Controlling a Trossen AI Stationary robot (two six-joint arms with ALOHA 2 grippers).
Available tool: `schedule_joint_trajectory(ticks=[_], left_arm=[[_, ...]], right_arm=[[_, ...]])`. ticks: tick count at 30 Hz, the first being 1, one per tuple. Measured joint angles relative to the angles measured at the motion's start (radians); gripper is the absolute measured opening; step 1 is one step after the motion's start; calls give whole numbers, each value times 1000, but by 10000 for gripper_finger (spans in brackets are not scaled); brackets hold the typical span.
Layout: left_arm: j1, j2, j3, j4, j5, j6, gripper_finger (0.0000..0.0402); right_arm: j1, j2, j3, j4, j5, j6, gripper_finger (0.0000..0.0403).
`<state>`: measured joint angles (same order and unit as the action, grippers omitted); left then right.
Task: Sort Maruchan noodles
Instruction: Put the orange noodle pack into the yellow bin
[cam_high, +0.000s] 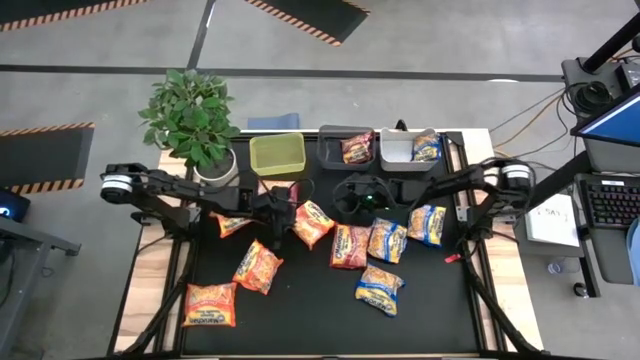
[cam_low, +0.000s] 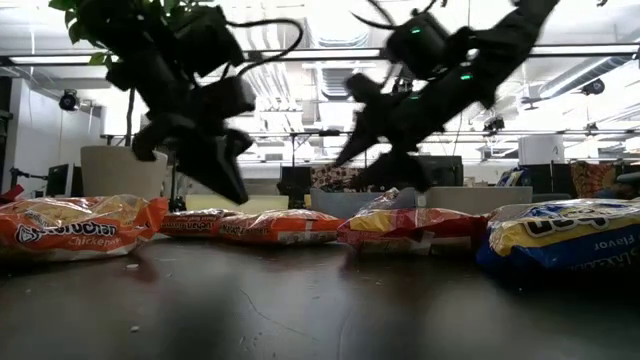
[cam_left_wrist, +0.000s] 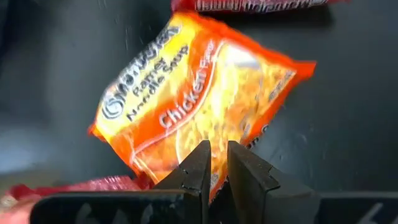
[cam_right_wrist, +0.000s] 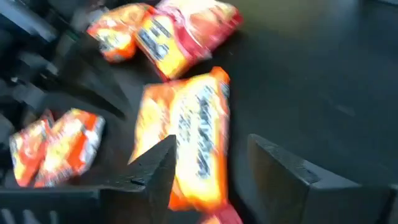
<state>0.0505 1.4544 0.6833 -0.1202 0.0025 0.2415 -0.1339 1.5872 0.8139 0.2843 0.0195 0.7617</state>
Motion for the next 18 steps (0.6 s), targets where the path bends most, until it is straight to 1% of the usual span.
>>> schedule_joint_trajectory(ticks=[3, 5, 7, 9, 10, 11, 13, 15, 17, 18], left_arm=[[0, 14, -13, 54, 0, -7, 37], [0, 17, -29, 35, 0, -16, 37], [0, 31, -34, 83, 0, -23, 37], [0, 31, -49, 79, 0, -36, 37], [0, 39, -51, 106, 0, -41, 37], [0, 44, -56, 127, 0, -45, 37], [0, 48, -70, 109, 0, -61, 37], [0, 62, -69, 150, 0, -68, 37], [0, 69, -78, 134, 0, -79, 37], [0, 79, -78, 158, 0, -80, 37]], right_arm=[[-10, 41, 52, -44, -3, -15, 220], [-18, 72, 100, -65, -3, -22, 237], [-26, 91, 139, -134, -10, -35, 254], [-32, 121, 184, -164, -21, -50, 269], [-36, 124, 197, -205, -28, -59, 276], [-37, 135, 215, -238, -29, -64, 282], [-38, 156, 253, -245, -41, -78, 293], [-39, 156, 265, -303, -54, -101, 301], [-39, 169, 280, -271, -67, -114, 305], [-40, 163, 274, -290, -85, -119, 306]])
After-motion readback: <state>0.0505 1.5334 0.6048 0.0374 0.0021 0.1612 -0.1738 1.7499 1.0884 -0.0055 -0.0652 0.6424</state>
